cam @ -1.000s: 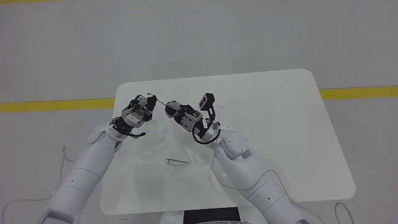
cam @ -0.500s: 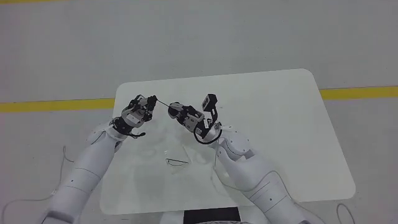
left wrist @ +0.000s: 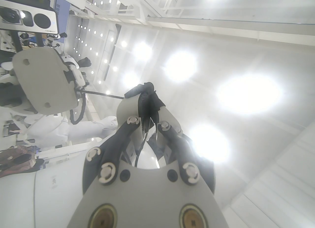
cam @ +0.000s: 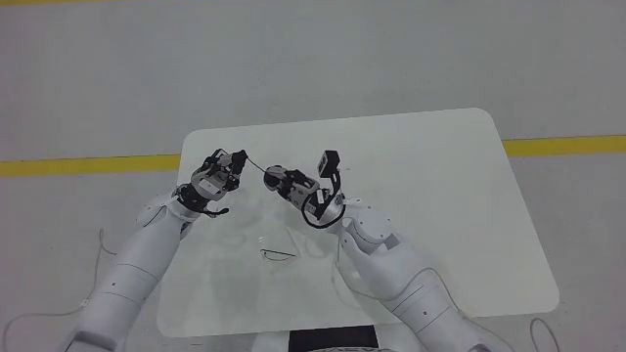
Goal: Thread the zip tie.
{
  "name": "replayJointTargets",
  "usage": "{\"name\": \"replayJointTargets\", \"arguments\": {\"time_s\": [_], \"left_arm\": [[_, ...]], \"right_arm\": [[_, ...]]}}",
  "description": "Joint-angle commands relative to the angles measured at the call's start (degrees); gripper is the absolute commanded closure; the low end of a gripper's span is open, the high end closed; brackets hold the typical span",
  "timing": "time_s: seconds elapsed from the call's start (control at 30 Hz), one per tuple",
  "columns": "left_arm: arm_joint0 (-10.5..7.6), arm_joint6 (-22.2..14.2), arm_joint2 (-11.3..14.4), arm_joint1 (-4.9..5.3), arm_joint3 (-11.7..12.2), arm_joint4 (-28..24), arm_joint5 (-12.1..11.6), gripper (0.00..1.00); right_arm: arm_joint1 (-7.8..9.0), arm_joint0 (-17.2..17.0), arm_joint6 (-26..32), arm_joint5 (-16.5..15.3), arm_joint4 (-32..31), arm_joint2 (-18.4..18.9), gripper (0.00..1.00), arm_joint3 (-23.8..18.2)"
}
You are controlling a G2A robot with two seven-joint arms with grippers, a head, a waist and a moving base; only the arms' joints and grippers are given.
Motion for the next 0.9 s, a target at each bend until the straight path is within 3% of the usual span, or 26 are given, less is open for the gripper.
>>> {"name": "replayJointTargets", "arguments": {"time_s": [0.0, 0.87], "left_arm": [[0.00, 0.00, 0.00, 0.00, 0.00, 0.00, 0.00, 1.00], [0.00, 0.00, 0.00, 0.00, 0.00, 0.00, 0.00, 1.00]], "right_arm": [[0.08, -0.01, -0.16, 0.08, -0.52, -0.15, 1.00, 0.00], [0.86, -0.03, -1.48, 0.05, -1.75, -0.54, 1.00, 0.22]]}}
